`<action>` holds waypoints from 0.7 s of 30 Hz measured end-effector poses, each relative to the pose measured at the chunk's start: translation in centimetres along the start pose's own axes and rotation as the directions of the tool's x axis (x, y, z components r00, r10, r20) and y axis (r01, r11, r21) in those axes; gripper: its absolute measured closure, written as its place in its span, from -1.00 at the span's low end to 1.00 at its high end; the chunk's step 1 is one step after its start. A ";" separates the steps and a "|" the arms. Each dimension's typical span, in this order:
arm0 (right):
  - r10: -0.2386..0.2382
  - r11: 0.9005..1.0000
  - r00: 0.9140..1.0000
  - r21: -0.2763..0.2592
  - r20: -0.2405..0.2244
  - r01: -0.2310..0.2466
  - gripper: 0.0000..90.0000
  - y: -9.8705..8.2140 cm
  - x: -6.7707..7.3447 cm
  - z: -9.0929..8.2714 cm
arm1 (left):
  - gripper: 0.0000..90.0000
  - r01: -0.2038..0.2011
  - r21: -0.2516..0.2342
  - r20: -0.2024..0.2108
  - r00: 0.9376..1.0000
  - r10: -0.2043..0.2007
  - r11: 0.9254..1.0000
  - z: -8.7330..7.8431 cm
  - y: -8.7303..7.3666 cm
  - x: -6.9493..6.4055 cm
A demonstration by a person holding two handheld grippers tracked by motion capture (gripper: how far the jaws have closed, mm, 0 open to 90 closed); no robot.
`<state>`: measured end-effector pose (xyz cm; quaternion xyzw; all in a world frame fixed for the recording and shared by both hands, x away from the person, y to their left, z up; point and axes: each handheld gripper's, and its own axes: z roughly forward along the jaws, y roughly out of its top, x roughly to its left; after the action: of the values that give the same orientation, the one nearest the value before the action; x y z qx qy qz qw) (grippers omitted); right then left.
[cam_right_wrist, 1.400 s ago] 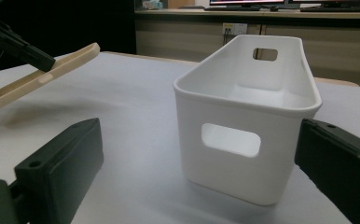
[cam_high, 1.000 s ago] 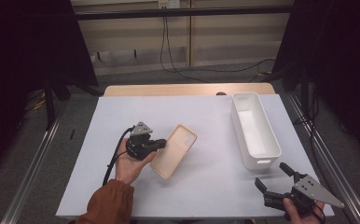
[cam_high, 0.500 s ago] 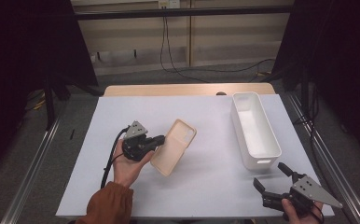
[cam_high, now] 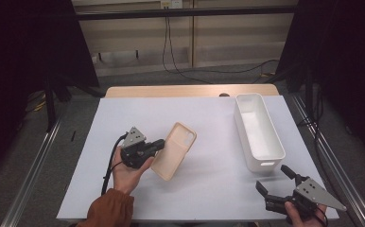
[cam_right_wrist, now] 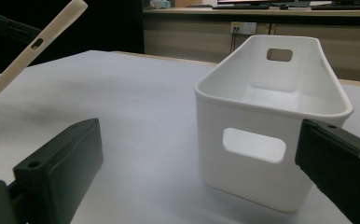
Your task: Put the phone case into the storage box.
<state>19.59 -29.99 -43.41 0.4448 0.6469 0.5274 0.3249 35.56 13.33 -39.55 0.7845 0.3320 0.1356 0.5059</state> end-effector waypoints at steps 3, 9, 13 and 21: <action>0.006 1.000 1.000 -0.005 -0.006 -0.006 -0.99 0.3 0.5 0.1 | 0.95 0.003 -0.017 0.003 1.000 -0.003 1.000 -0.4 0.0 -0.3; 0.005 1.000 1.000 -0.005 -0.026 -0.006 -1.00 0.8 1.3 0.3 | 0.95 -0.009 -0.024 0.005 1.000 0.009 1.000 -0.7 0.0 -0.9; 0.003 1.000 0.999 -0.001 -0.043 -0.003 -1.00 0.9 1.8 0.5 | 0.95 -0.010 -0.028 0.010 1.000 0.010 1.000 -0.8 -0.2 -1.1; 0.035 0.999 0.996 0.024 -0.082 -0.034 -1.00 1.3 3.3 1.8 | 0.95 -0.012 -0.037 0.005 1.000 0.013 0.999 -1.0 -0.2 -1.5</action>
<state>20.17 -26.17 -42.40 0.4374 0.6580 0.5434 0.2836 33.80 13.10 -39.07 0.7773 0.3232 0.1430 0.5204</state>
